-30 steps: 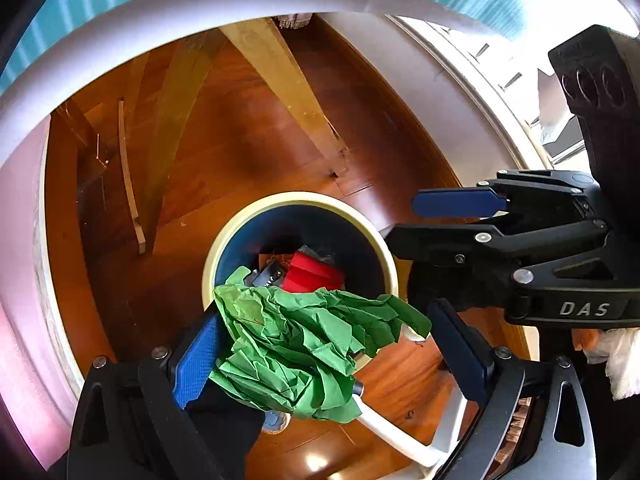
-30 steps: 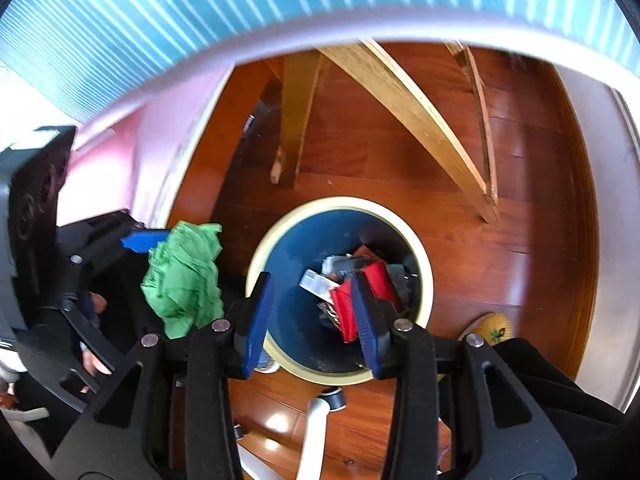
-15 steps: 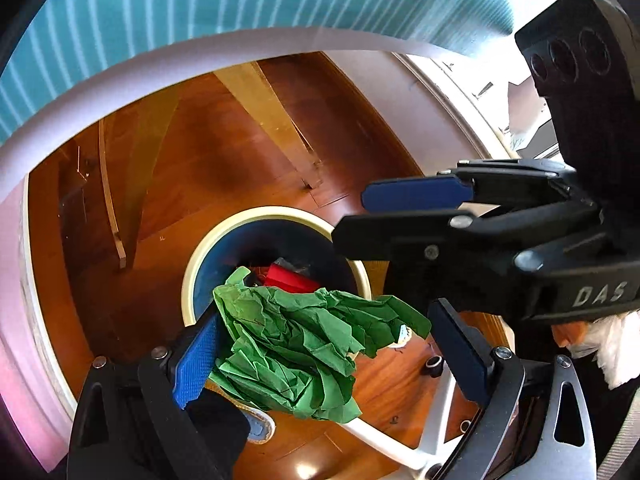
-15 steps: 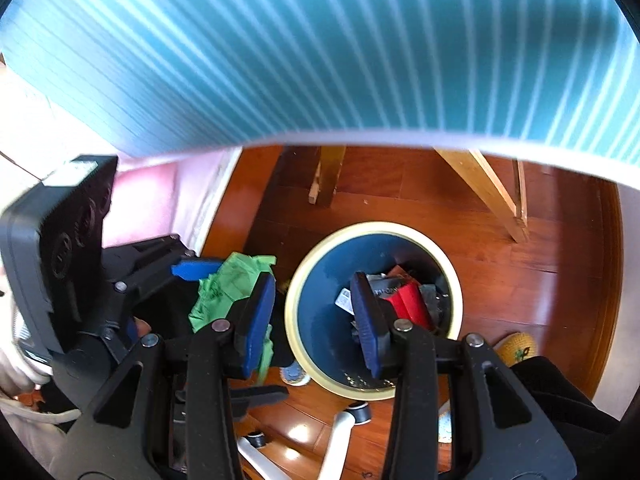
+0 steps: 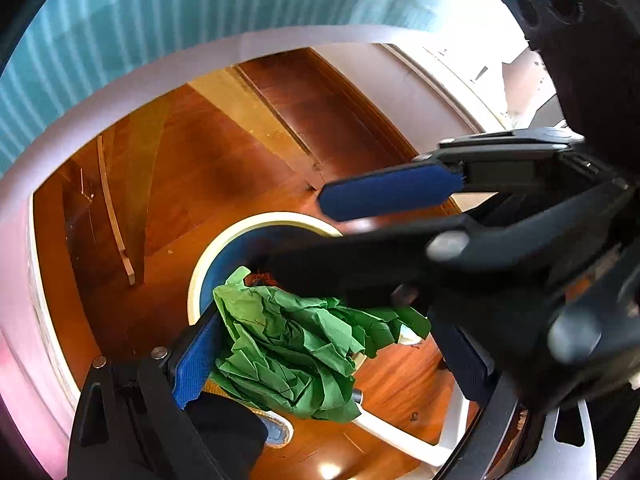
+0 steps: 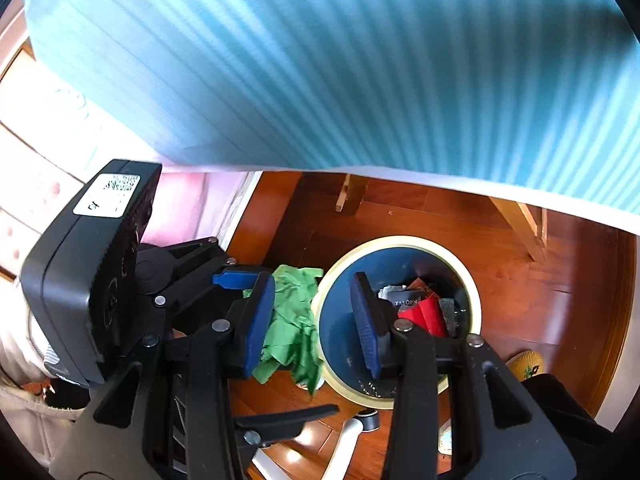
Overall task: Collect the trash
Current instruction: 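Move the left tool with the green paper over the bin and open it, then raise both open tools from the bin back over the table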
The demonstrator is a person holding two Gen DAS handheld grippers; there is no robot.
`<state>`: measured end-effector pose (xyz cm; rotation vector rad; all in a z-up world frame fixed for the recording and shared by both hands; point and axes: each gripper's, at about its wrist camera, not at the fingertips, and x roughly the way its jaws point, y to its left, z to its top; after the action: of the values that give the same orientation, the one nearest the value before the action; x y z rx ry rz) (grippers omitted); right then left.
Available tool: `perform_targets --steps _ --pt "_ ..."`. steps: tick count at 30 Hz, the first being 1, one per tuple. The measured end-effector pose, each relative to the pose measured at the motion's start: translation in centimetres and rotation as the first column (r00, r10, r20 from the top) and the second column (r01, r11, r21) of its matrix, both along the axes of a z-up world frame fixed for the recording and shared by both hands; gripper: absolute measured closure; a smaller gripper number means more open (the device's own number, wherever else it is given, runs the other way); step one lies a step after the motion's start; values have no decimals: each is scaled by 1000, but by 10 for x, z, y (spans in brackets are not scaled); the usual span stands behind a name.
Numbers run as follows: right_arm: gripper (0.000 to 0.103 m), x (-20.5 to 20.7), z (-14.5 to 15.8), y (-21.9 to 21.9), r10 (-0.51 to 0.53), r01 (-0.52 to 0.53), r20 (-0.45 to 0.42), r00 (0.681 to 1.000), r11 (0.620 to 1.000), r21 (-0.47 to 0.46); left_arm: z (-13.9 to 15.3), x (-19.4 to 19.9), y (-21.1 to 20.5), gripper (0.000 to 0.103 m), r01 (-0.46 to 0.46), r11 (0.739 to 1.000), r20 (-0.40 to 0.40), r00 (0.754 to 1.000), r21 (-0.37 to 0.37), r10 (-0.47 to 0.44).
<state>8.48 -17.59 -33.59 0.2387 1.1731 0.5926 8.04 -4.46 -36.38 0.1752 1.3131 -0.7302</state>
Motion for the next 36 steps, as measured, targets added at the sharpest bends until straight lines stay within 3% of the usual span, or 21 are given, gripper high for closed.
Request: perform_targets --steps 9,22,31,36 --pt "67 1 -16 16 32 -35 -30 999 994 -101 9 0 1 4 -3 1000 37 999 -29 4" --pt "67 6 -27 -2 -31 25 -55 998 993 -112 12 2 6 4 -18 1000 40 999 -16 19" --pt "67 4 -11 -9 -68 62 -54 996 993 -104 13 0 6 4 4 999 43 999 35 -5" --pt "67 -3 14 -19 -110 105 -46 993 990 -89 34 -8 7 4 14 998 61 998 67 -18"
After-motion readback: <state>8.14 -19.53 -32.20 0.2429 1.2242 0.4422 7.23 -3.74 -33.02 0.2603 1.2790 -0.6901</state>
